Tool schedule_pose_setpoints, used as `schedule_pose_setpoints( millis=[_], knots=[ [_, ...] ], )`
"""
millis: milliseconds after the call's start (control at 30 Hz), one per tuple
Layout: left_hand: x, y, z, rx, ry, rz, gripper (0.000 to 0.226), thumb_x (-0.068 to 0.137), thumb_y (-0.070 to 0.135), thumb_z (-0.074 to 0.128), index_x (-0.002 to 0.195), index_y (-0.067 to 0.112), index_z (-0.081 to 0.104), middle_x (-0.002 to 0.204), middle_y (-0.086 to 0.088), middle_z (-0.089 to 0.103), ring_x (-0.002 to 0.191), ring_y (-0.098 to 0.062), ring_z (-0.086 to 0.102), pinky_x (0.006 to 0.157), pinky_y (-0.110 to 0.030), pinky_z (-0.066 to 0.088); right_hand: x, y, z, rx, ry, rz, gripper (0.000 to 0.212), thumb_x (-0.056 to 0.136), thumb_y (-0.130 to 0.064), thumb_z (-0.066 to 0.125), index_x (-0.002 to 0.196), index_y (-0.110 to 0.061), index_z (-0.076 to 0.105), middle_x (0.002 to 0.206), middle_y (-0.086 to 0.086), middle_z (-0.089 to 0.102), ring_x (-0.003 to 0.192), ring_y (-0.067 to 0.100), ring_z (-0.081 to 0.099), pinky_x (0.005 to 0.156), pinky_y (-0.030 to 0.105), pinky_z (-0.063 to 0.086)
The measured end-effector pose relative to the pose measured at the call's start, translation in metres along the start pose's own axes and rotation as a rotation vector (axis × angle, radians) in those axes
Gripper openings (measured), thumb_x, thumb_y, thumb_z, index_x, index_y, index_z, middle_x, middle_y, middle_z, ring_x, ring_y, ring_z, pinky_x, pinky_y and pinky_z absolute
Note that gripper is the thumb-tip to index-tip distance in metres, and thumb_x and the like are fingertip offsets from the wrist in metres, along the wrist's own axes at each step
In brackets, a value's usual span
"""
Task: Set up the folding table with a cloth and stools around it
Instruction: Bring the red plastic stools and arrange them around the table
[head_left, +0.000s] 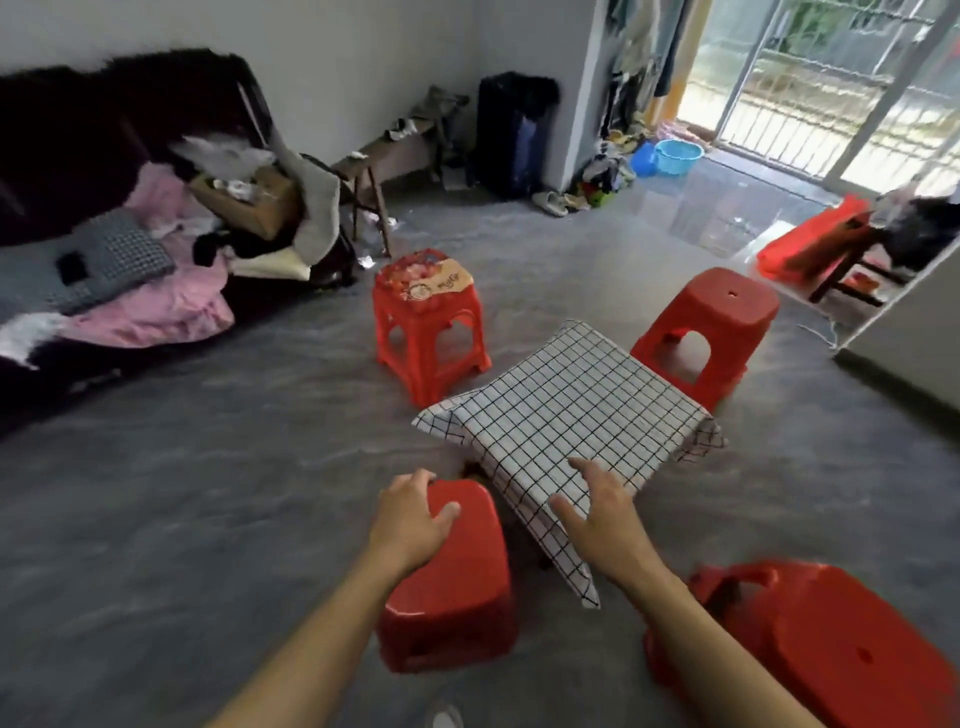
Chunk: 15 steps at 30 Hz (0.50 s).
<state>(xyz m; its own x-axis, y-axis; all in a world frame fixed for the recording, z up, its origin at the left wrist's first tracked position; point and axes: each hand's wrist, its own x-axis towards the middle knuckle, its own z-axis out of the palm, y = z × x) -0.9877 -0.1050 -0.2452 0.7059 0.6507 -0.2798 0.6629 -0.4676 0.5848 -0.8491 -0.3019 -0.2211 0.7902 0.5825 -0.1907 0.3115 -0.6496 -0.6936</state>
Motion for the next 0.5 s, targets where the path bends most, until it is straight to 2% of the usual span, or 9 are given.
schedule_pose_setpoints(
  millis=[233,333,500],
  knots=[
    [0.021,-0.081,0.018,-0.057,0.054,-0.125,0.052,0.084,0.04,0.065,0.128,0.015,0.053,0.125,-0.006,0.056,0.116,-0.022,0.052,0.1,-0.032,0.04,0.037,0.0,0.076,-0.093,-0.151,-0.005,0.069,0.091,-0.037,0.062,0.15,-0.023,0.028,0.147,0.006,0.04,0.136,0.02,0.035,0.109,0.031,0.029],
    [0.026,-0.113,0.04,-0.055,0.037,-0.171,0.053,0.085,0.039,0.065,0.13,0.015,0.051,0.126,-0.005,0.054,0.117,-0.023,0.052,0.101,-0.034,0.041,0.052,0.012,0.106,-0.137,-0.211,-0.016,0.071,0.09,-0.038,0.064,0.149,-0.024,0.028,0.145,0.007,0.042,0.133,0.021,0.04,0.109,0.036,0.035],
    [0.052,-0.159,0.08,-0.103,0.061,-0.23,0.052,0.083,0.034,0.067,0.129,0.013,0.053,0.127,-0.008,0.055,0.12,-0.024,0.05,0.104,-0.032,0.038,0.094,0.039,0.159,-0.215,-0.316,-0.031,0.072,0.089,-0.038,0.064,0.149,-0.024,0.028,0.142,0.008,0.043,0.131,0.025,0.04,0.108,0.038,0.034]
  ],
)
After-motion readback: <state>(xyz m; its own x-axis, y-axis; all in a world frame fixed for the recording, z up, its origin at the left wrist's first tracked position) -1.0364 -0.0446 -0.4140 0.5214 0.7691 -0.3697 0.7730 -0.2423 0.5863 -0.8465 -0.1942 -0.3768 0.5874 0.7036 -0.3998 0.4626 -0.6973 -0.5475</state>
